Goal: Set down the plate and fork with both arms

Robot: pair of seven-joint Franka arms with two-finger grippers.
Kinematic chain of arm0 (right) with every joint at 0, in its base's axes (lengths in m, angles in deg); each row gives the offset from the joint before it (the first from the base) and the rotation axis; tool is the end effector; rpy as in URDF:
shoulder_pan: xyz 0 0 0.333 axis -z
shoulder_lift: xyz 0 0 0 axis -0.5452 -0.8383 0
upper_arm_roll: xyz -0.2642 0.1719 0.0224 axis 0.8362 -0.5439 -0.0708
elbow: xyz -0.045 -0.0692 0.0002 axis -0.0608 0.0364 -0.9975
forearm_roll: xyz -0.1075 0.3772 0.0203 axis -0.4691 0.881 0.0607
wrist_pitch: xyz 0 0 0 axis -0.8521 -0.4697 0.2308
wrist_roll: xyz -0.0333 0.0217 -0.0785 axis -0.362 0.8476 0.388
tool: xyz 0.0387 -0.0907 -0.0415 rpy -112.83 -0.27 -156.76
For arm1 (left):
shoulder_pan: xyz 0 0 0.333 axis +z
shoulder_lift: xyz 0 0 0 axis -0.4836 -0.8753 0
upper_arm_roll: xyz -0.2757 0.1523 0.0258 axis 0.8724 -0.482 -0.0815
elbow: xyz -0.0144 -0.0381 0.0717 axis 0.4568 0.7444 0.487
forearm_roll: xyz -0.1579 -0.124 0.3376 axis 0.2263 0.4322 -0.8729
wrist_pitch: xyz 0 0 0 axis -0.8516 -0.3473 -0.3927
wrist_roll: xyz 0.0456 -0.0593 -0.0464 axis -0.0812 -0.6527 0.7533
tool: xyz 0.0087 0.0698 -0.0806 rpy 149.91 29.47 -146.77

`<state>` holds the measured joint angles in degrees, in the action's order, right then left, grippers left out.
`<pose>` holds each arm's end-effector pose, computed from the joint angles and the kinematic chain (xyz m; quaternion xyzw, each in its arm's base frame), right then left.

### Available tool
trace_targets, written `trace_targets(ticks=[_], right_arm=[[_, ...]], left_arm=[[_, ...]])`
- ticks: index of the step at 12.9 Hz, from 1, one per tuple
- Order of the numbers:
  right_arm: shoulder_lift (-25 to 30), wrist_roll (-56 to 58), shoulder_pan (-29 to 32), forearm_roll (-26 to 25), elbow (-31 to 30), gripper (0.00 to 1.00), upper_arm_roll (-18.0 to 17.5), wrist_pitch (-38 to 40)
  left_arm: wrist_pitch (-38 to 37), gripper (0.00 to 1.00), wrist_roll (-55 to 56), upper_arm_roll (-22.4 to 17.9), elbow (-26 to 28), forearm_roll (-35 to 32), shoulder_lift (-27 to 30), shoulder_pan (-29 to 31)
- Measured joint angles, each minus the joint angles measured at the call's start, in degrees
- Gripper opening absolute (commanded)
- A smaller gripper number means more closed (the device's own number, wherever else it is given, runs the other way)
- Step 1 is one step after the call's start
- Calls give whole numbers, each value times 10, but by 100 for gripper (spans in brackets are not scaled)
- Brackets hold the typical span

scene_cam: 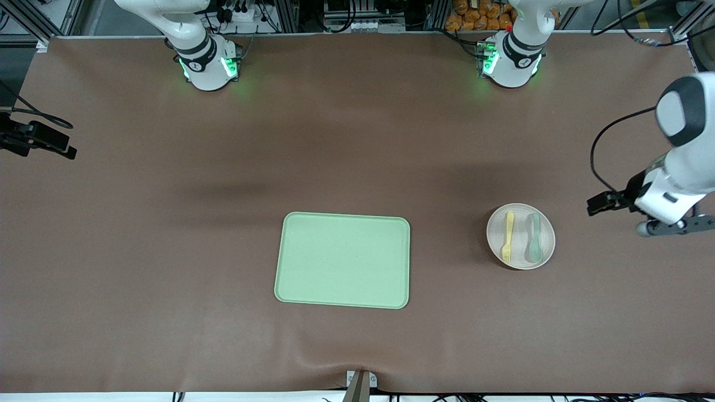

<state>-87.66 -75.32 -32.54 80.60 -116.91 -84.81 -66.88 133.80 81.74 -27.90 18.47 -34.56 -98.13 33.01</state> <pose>0.5558 -0.0493 0.6191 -0.9986 0.0437 0.0249 0.0164 0.6146 0.0317 0.4087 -0.9988 -0.0483 0.0059 0.0096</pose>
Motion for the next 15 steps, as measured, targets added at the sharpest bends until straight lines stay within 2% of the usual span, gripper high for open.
trace_targets(ticks=[3,7,11,15], right_arm=[[-9,0,-1,0,0,100,-3,-8],[-25,0,-7,7,0,100,-8,-39],[-59,1,-10,64,-1,100,-8,-80],[-69,1,-39,68,-1,100,-9,-79]], left_arm=[[60,84,0,0,7,2,-68,20],[153,72,0,3,43,2,-114,20],[196,68,0,5,61,2,-141,20],[226,60,0,5,77,6,-155,19]])
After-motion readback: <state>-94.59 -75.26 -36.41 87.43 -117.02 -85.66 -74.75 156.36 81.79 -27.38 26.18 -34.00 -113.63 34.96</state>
